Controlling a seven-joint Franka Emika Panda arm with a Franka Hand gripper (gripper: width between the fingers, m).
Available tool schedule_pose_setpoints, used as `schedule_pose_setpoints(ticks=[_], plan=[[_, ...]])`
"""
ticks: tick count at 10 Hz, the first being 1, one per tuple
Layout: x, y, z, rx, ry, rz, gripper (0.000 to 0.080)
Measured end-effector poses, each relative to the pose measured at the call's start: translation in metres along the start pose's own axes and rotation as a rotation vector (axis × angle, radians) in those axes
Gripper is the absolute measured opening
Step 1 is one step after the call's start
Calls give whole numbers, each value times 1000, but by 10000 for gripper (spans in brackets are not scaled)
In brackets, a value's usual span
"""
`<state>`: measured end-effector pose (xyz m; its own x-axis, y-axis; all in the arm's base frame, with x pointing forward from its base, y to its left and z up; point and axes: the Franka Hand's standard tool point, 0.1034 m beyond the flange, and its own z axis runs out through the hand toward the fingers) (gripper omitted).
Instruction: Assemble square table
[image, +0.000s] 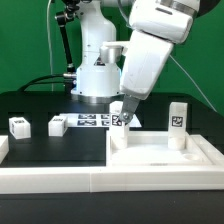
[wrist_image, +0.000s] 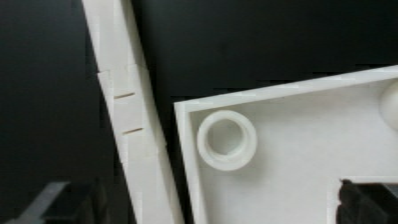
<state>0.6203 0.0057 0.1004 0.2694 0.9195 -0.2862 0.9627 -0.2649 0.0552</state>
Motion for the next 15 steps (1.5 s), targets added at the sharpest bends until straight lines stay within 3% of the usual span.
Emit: schedule_pose_setpoints(ticks=[3, 5, 6, 7, 11, 12, 13, 15], plan=[[-3, -2, 3, 7, -1, 224, 649], [-23, -14, 18, 43, -24, 444, 649], [-24, -27, 26, 70, -41, 541, 649], [-23, -30, 26, 97, -50, 644, 649], [-22, -30, 26, 95, -56, 878, 649], [-32, -29, 25, 145, -16, 910, 649], [-57, -35, 27, 217, 28, 1006, 649], [-93, -51, 32, 267, 52, 999, 649]])
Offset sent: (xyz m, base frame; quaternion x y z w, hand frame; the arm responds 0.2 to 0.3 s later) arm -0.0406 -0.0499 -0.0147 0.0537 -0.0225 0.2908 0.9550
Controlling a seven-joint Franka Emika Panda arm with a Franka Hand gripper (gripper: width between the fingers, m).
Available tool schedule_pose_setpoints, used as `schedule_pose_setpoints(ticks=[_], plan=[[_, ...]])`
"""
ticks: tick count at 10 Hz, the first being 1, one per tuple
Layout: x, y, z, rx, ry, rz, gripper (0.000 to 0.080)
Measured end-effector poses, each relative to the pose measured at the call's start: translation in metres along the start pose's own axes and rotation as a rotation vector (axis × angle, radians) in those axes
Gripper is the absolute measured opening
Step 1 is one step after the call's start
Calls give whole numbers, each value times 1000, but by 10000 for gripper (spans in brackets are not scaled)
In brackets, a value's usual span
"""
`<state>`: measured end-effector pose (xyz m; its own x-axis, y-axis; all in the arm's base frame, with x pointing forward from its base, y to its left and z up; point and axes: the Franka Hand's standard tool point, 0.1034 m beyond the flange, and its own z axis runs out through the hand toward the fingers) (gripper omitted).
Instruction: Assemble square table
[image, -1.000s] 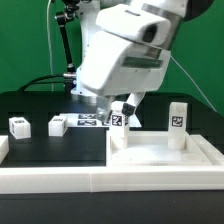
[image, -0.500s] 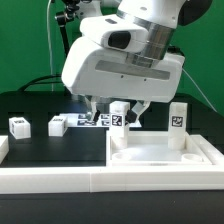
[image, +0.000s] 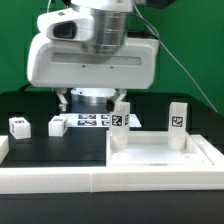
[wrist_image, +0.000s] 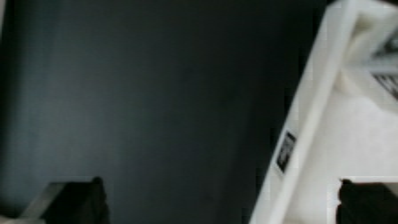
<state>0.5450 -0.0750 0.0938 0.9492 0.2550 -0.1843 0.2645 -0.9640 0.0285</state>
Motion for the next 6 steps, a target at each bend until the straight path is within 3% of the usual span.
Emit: schedule_pose_setpoints(ticks=[2, 3, 6], plan=[[-29, 32, 5, 18, -13, 14, 649], [-35, 37, 7, 19, -15, 24, 649], [-33, 34, 7, 18, -15, 19, 649]])
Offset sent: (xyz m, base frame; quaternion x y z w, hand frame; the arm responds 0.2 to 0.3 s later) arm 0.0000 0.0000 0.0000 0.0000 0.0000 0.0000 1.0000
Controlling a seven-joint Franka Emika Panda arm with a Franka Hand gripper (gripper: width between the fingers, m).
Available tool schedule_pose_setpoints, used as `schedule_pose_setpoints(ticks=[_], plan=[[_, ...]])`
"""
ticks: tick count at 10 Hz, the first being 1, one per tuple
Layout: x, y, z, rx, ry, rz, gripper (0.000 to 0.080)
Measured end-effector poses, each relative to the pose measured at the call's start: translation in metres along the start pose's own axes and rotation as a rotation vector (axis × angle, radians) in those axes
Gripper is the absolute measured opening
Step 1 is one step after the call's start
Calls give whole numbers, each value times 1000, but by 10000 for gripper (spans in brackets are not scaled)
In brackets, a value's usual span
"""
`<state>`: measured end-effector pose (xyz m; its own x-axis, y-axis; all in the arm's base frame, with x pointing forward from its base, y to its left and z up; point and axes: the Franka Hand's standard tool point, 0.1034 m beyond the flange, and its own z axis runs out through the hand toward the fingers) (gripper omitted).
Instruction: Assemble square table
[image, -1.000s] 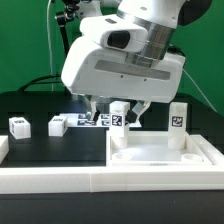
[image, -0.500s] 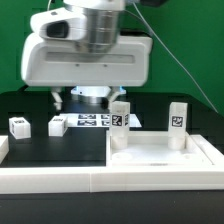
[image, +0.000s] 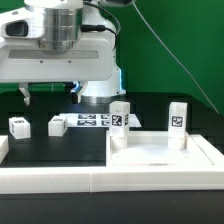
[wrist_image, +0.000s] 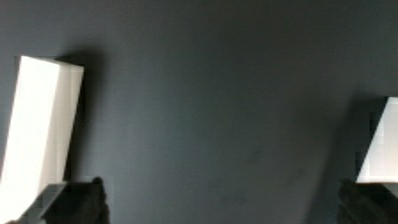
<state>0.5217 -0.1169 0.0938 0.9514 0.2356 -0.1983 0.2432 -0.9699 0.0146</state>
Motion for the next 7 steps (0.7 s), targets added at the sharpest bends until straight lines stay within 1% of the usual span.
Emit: schedule_pose_setpoints(ticks=[2, 3, 5, 6, 7], plan=[[0, 0, 2, 0, 0, 7, 649], [-5, 0, 12, -4, 8, 45, 649], [-30, -15, 33, 11, -3, 110, 649], [-46, -22, 46, 24, -21, 123, 649], [-51, -22, 50, 29, -34, 128, 649]])
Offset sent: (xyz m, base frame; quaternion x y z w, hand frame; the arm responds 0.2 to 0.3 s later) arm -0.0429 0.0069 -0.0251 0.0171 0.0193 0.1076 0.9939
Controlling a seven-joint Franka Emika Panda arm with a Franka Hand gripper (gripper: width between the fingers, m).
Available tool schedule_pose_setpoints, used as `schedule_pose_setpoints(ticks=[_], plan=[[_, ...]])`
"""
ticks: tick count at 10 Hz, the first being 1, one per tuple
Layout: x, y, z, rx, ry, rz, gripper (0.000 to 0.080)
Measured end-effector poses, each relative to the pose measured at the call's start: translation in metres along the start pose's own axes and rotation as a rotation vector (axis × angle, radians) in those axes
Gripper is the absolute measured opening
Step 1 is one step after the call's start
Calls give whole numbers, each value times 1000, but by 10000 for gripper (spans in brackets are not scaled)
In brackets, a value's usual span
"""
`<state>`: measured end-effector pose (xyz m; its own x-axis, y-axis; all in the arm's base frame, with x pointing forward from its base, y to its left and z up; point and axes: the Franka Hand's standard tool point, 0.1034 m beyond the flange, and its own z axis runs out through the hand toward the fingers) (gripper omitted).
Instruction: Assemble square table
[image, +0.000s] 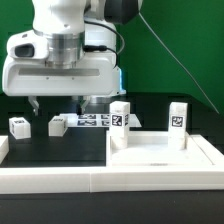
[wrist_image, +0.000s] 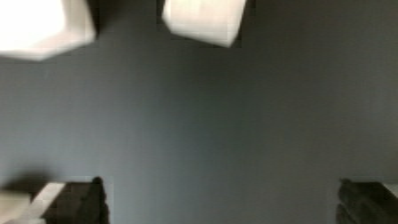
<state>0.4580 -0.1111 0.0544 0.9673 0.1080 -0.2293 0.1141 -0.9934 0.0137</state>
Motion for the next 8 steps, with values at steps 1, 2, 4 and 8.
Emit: schedule_pose_setpoints(ticks=[1, 2, 4, 8], plan=[[-3, 2, 2, 6, -6, 10, 649], [-7, 4, 5, 20, -23, 26, 649], [-6, 3, 5, 18, -21, 21, 649], [-23, 8, 18, 81, -34, 216, 649]])
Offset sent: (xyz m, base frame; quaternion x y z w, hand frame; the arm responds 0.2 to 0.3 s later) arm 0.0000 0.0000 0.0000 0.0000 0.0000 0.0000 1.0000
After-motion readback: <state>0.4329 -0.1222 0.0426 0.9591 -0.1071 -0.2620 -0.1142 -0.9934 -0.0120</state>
